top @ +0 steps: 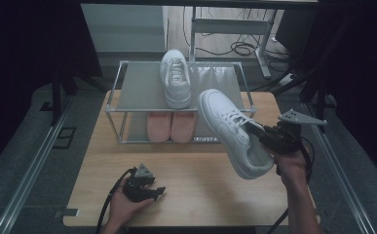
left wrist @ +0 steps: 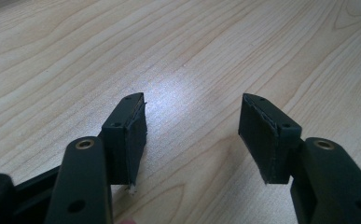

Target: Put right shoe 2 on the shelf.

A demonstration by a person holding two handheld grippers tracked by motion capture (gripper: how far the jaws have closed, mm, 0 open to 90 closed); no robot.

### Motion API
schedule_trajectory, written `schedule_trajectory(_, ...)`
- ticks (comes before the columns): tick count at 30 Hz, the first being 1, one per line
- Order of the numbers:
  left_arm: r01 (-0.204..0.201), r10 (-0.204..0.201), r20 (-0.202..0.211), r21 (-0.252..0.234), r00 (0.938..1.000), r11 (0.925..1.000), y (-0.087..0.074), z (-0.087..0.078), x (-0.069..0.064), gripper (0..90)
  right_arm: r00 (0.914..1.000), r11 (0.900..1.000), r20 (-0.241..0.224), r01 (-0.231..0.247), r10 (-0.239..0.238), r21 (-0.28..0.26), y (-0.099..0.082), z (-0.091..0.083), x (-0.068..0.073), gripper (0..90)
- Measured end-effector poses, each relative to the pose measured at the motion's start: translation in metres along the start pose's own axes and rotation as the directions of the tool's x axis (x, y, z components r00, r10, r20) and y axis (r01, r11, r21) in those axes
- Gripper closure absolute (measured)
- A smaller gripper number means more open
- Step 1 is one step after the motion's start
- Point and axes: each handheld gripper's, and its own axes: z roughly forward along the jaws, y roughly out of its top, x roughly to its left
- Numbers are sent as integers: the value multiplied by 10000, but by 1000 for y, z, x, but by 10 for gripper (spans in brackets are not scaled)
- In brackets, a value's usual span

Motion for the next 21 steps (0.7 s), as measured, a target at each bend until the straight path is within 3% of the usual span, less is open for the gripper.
schedule_trajectory(21, 31, -31, -2, -25, 10000, 10000, 0, -1, 2, 420, 9927, 9989, 1178, -294, 250, 364, 69, 50, -20, 827)
